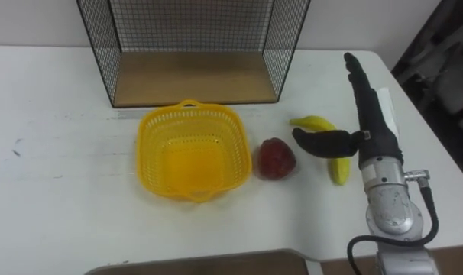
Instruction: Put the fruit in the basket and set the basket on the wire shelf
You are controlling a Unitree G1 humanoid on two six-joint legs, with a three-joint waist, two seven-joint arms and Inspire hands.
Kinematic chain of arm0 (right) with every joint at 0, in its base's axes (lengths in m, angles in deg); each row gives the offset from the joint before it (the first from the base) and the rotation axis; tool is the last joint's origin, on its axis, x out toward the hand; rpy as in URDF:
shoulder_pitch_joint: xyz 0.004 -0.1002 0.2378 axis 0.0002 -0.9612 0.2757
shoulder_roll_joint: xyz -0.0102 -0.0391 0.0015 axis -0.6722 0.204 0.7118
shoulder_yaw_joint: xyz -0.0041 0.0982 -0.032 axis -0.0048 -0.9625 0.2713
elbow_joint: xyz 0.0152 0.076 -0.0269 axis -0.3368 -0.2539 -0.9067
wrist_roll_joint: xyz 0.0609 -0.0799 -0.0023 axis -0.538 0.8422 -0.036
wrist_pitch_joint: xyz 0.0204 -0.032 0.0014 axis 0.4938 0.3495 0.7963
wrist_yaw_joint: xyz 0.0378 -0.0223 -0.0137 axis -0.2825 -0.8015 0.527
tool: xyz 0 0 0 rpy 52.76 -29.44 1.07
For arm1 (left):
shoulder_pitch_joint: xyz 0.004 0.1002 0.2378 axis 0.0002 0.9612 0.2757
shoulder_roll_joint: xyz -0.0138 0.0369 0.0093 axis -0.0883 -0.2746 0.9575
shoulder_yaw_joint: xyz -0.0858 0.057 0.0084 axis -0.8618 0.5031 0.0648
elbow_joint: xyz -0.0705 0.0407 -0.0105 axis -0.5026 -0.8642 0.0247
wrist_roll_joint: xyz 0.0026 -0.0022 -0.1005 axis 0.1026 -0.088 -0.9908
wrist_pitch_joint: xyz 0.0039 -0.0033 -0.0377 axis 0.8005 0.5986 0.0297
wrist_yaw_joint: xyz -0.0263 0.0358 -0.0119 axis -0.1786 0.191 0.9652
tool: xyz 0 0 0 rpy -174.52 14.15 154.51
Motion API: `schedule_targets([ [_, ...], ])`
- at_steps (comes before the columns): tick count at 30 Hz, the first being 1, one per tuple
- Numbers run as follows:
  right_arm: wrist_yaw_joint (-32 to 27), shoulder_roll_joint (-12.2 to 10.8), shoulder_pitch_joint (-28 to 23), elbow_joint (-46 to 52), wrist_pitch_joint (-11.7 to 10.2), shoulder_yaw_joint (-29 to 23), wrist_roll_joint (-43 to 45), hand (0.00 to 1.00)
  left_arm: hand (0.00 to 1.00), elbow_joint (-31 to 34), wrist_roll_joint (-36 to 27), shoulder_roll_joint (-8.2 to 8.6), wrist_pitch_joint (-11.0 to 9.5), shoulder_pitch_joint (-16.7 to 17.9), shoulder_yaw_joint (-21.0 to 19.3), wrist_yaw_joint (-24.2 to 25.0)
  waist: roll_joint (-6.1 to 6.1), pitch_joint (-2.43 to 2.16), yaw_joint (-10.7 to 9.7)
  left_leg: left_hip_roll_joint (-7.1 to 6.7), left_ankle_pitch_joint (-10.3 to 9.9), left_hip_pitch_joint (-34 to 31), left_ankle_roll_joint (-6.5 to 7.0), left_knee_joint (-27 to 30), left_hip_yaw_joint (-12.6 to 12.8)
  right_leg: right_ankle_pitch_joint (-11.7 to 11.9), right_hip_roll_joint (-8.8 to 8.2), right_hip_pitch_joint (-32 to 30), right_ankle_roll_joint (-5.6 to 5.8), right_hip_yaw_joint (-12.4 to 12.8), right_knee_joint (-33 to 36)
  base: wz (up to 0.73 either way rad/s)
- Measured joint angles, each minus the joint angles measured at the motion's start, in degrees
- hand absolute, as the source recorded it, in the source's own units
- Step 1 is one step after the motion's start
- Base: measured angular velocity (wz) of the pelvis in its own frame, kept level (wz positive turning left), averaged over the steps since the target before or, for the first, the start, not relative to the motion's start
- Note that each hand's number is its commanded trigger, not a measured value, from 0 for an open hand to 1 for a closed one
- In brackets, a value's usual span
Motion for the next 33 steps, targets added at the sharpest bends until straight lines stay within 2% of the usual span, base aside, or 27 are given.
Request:
schedule_targets([
  [8,1.8,0.0,0.0,-0.8,0.1,2.8,-0.5,0.00,0.00,0.0,0.0,-0.05,0.0,-0.2,0.0,0.1,0.32,0.05,0.6,-0.01,0.0,-0.4,0.00,0.4,-0.6,0.1,-0.02,0.3,-0.08,-0.5,0.0,0.03],
  [17,4.2,0.0,0.0,-0.8,0.2,3.1,0.3,0.00,0.00,0.4,0.0,-0.18,0.0,-1.3,-0.1,0.3,0.71,-0.48,0.8,-0.06,0.0,-0.3,-0.01,0.4,-0.8,0.1,-0.02,0.4,-0.08,-0.7,0.0,0.01],
  [22,5.4,0.0,-0.1,-0.8,0.4,3.5,0.6,0.00,0.00,0.4,0.0,-0.63,-0.2,-1.7,-0.1,0.4,0.48,-0.45,1.1,-0.04,0.0,-0.4,-0.03,0.4,-1.0,0.1,-0.02,0.4,-0.08,-0.8,0.0,0.00],
  [26,5.9,0.0,-0.2,-0.8,0.4,5.1,2.6,0.00,0.00,0.7,0.0,-1.32,-0.2,-1.7,0.0,0.4,-0.16,-0.35,1.6,-0.04,0.0,-0.4,-0.07,0.4,-1.4,0.1,-0.02,0.5,-0.08,-0.8,0.0,0.03],
  [33,6.2,-0.1,-0.2,-3.1,0.5,5.4,5.0,0.00,0.00,1.6,0.8,-1.41,-0.1,-1.8,-0.1,0.4,-0.12,-0.16,1.9,-0.16,0.0,-0.4,-0.07,0.5,-1.6,0.1,-0.04,0.8,-0.07,-0.8,0.0,0.02],
])
